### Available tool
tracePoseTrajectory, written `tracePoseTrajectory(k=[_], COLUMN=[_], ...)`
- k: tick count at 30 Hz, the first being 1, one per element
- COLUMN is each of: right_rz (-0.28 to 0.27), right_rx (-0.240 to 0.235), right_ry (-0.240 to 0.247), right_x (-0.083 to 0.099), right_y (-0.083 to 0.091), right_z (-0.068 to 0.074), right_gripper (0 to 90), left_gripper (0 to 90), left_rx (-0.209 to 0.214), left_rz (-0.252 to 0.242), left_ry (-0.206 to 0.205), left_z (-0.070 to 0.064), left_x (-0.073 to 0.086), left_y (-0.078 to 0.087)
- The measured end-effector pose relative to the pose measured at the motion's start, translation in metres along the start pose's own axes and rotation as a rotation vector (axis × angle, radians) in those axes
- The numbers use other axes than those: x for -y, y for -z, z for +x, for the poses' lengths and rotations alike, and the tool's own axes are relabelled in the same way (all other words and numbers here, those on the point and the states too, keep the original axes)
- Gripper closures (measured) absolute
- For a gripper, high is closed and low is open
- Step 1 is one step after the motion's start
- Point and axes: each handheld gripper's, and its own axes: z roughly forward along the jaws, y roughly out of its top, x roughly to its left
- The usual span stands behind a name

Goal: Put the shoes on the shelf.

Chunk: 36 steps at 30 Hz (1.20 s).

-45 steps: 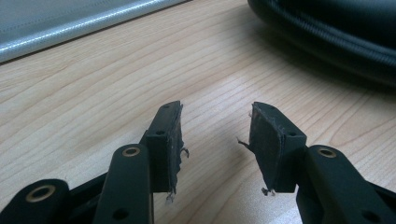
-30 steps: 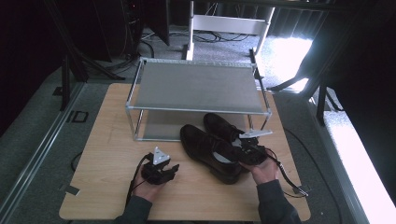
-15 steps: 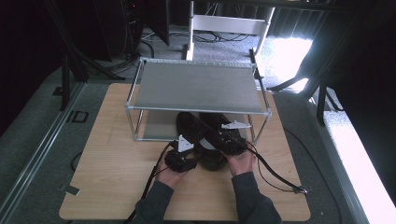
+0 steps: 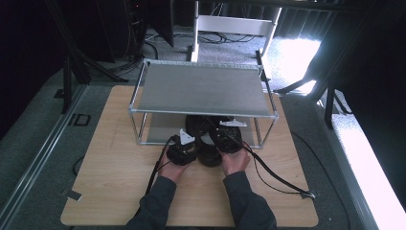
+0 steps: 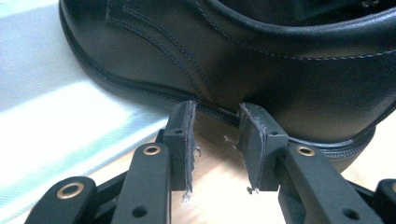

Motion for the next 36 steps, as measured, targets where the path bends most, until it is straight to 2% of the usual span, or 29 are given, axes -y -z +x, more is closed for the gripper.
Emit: tracePoseTrajectory(k=[4,9,11,13,15,18,20,22,24,29,31,33,36], right_rz=[0.0,-0.024,-0.066,-0.111,-0.132,-0.175,-0.211,-0.232,-0.257,-0.249,-0.25,-0.234,-0.211], right_rx=[0.004,-0.035,-0.057,-0.096,-0.104,-0.12,-0.132,-0.138,-0.168,-0.163,-0.142,-0.153,-0.151], right_ry=[-0.041,-0.076,-0.097,-0.123,-0.124,-0.081,-0.056,-0.011,0.015,0.063,0.087,0.076,0.089], right_x=[-0.003,-0.003,-0.002,-0.002,-0.003,-0.004,-0.002,0.002,0.006,0.017,0.023,0.028,0.039], right_y=[-0.003,0.001,0.005,0.011,0.015,0.031,0.04,0.049,0.057,0.067,0.068,0.066,0.063], right_z=[0.0,-0.006,-0.007,-0.011,-0.012,-0.016,-0.016,-0.016,-0.02,-0.034,-0.04,-0.047,-0.055], right_gripper=[78.6,61.5,59.1,54.3,53.9,50.5,49.9,48.2,46.7,42.8,42.7,41.8,40.2], left_gripper=[63.9,58.1,56.0,54.2,53.4,50.9,49.7,47.2,45.4,42.8,42.1,41.0,38.3], left_rx=[0.001,-0.021,-0.017,-0.022,-0.031,-0.032,-0.026,-0.015,0.0,0.018,0.023,0.032,0.044], left_rz=[0.009,0.026,0.024,0.027,0.028,0.025,0.013,0.003,-0.011,-0.036,-0.045,-0.054,-0.06], left_ry=[-0.005,-0.006,0.011,0.01,0.011,0.019,0.036,0.056,0.069,0.088,0.085,0.089,0.087], left_z=[0.005,0.007,0.008,0.009,0.008,0.008,0.008,0.009,0.008,0.003,0.001,-0.002,-0.006], left_x=[-0.005,-0.001,0.001,0.002,0.002,0.002,0.003,0.004,0.006,0.01,0.01,0.011,0.013], left_y=[-0.001,-0.001,-0.001,-0.001,-0.001,0.001,0.003,0.007,0.011,0.018,0.022,0.025,0.03])
